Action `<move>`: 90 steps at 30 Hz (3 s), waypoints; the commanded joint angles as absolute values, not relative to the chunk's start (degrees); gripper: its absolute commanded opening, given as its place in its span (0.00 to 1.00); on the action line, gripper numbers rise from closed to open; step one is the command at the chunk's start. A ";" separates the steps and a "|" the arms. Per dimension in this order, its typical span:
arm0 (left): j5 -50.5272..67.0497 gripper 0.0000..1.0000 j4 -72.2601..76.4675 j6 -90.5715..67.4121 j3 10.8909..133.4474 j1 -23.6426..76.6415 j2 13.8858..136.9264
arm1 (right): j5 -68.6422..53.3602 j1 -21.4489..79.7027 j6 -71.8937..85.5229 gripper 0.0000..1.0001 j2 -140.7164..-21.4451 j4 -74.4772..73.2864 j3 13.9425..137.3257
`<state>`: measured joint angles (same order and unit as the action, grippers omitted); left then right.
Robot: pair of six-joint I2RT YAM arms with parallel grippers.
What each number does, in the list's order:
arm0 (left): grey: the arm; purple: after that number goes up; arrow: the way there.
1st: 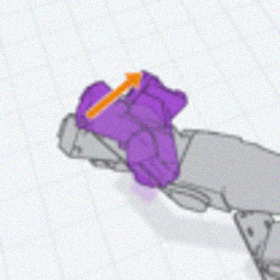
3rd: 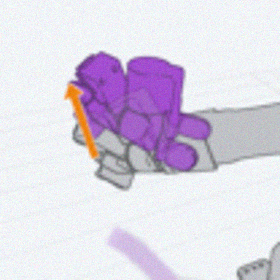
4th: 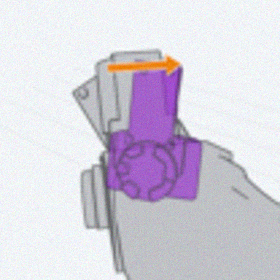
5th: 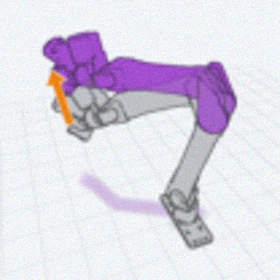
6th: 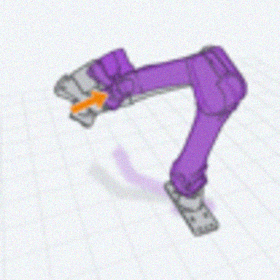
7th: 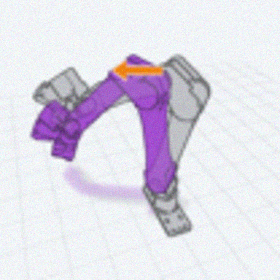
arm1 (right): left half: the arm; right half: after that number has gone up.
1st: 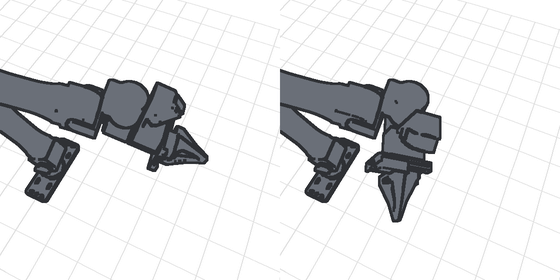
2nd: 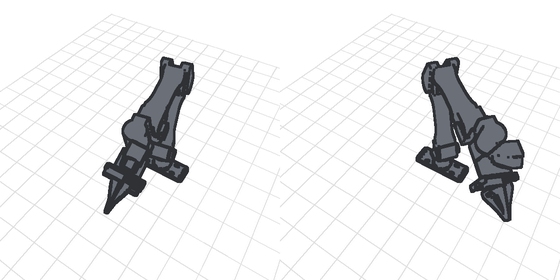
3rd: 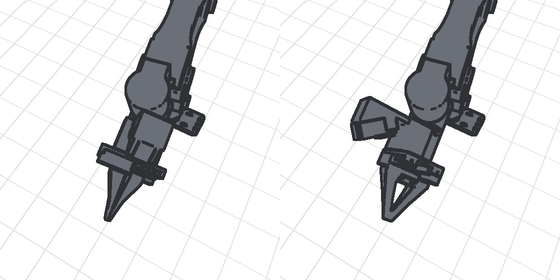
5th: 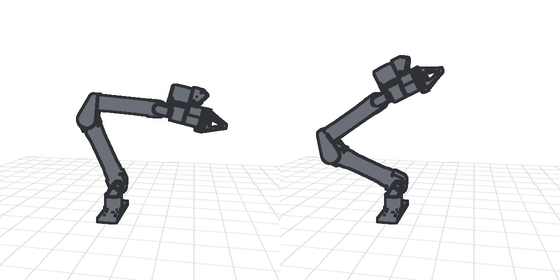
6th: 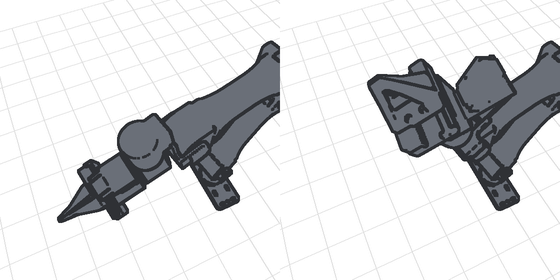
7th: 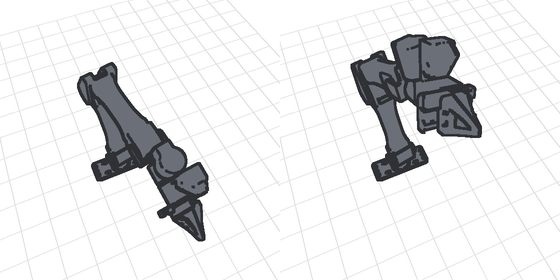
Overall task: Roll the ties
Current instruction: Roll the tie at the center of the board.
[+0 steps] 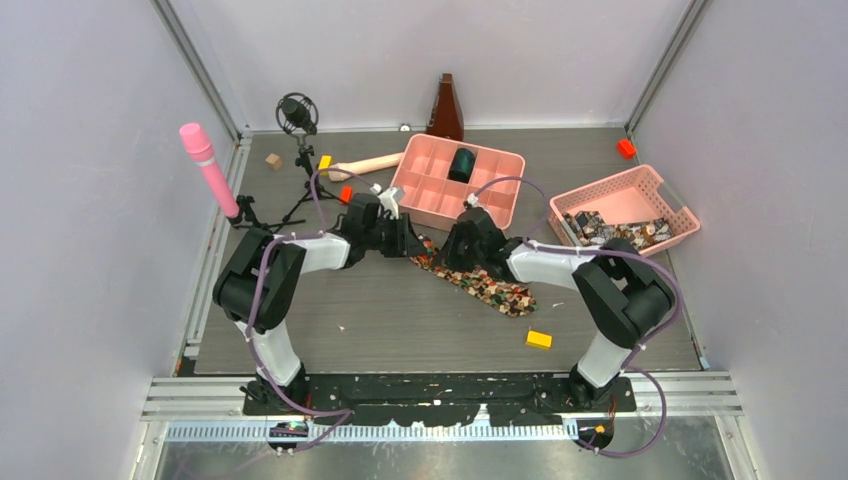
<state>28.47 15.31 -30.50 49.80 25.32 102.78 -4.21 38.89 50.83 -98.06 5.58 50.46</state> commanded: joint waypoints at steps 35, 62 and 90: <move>-36.90 0.32 -10.63 -3.63 65.43 50.18 102.95 | 13.92 33.79 45.06 0.02 -63.21 -8.57 39.20; -41.75 0.61 -12.10 0.97 69.34 60.22 109.60 | 18.07 32.96 45.04 0.02 -55.12 -14.98 39.93; -40.58 0.52 -16.78 0.29 72.81 64.19 109.96 | 18.83 32.52 45.87 0.02 -54.57 -16.71 38.82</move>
<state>-40.49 -16.19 1.28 70.63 63.22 110.06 16.99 32.82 45.39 -56.12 -16.49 38.48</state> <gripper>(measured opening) 0.567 0.048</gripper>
